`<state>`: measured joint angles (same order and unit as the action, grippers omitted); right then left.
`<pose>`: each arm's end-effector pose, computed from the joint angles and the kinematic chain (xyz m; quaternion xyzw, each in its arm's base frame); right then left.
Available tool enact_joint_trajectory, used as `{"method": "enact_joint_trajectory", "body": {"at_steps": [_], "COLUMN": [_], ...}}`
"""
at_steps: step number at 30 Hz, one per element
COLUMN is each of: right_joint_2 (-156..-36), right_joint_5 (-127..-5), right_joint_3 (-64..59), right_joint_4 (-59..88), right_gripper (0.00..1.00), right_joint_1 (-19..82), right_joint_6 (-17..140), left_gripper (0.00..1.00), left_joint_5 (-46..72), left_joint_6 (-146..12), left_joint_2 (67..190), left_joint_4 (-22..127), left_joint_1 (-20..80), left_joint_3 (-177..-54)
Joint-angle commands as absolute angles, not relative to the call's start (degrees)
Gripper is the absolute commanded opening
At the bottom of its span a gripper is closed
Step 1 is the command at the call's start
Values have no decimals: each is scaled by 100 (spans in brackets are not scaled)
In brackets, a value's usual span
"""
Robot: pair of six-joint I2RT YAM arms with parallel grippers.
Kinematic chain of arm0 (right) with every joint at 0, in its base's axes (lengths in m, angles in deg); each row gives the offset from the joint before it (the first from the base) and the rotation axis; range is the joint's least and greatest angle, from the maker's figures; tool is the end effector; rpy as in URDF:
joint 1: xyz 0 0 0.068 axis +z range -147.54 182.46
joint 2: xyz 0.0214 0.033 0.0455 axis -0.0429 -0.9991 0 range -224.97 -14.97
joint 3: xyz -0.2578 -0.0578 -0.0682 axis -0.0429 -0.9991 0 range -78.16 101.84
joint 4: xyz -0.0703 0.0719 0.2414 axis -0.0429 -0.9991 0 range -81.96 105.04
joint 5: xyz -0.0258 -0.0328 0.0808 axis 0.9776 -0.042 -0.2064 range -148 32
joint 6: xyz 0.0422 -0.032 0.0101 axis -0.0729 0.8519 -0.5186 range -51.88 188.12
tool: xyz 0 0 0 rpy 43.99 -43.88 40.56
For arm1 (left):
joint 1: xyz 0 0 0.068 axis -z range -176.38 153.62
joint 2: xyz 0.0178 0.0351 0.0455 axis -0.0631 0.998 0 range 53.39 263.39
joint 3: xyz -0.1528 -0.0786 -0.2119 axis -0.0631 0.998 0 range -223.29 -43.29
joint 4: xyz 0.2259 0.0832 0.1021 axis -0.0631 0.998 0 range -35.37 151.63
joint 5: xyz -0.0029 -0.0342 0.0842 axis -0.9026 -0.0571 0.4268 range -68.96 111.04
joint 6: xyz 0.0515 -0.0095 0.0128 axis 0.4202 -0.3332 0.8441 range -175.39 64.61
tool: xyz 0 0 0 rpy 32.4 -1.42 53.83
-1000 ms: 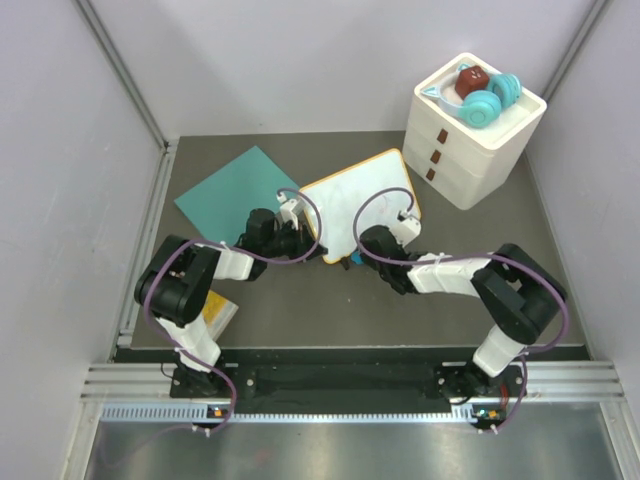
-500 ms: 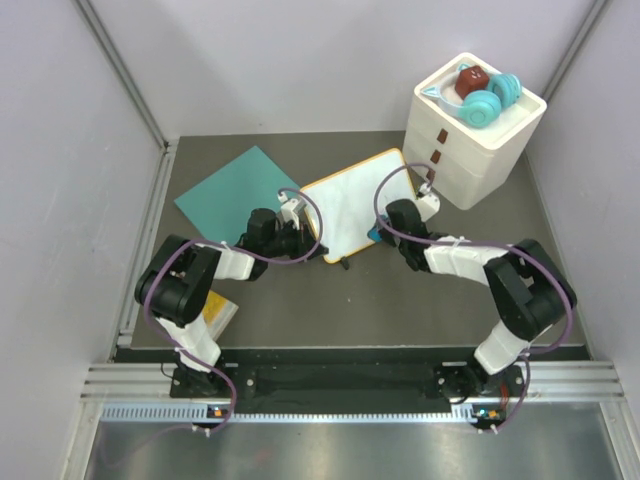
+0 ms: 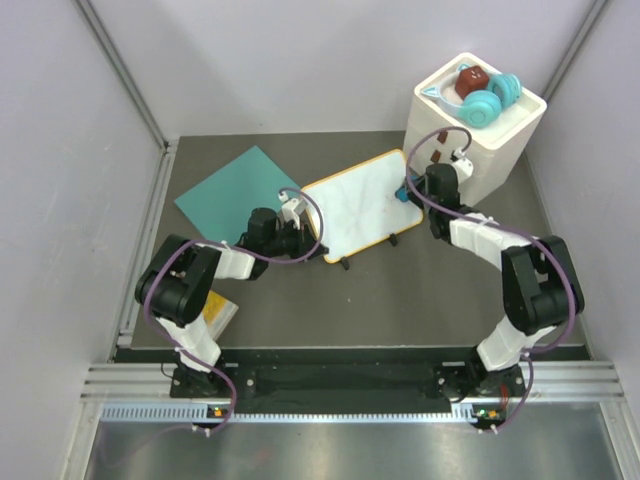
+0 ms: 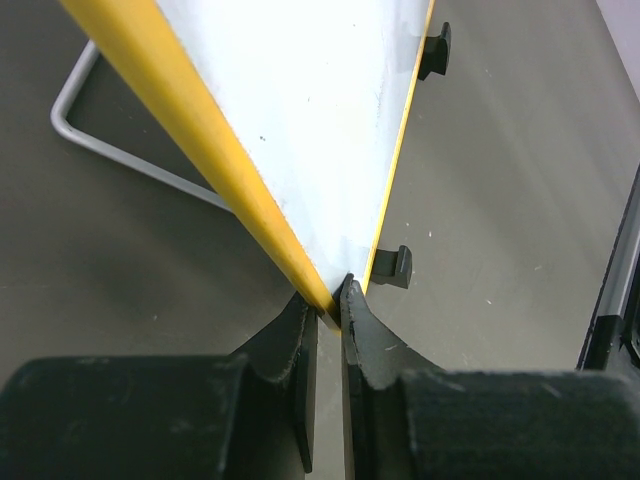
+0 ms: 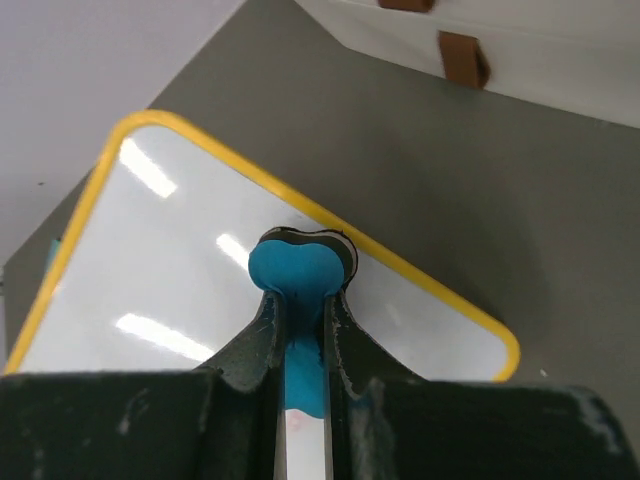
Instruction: Erase the whiteboard
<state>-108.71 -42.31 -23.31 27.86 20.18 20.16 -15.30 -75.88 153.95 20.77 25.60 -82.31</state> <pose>0.3486 0.1013 0.2223 0.2890 0.7925 0.1872 0.5035 0.2971 -0.1427 0.1385 0.1720 0.8109 -0.4268 0.3616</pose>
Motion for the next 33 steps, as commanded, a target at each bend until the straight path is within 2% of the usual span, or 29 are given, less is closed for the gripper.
{"method": "enact_joint_trajectory", "body": {"at_steps": [1, 6, 21, 33], "right_joint_2": [-11033, -11218, -11350, -11060], "right_joint_5": [-4867, -5132, -4192, -3849], "right_joint_3": [-1752, -1769, -3210, -4107], "right_joint_4": [3209, 3262, 3509, 3631], "right_gripper": [0, 0, 0, 0], "right_joint_1": [2013, 2188, 3014, 3182], "right_joint_6": [2304, 2198, 1383, 782], "left_gripper": [0, 0, 0, 0], "left_joint_5": [-647, -630, -656, -665], "left_joint_6": [-6875, -6875, -6866, -6866], "left_joint_2": [15675, 15693, 15675, 15667], "left_joint_4": [2941, 2941, 2923, 2914], "left_joint_1": [2577, 2577, 2577, 2577], "left_joint_3": [-8152, -8161, -8144, -8135]}}
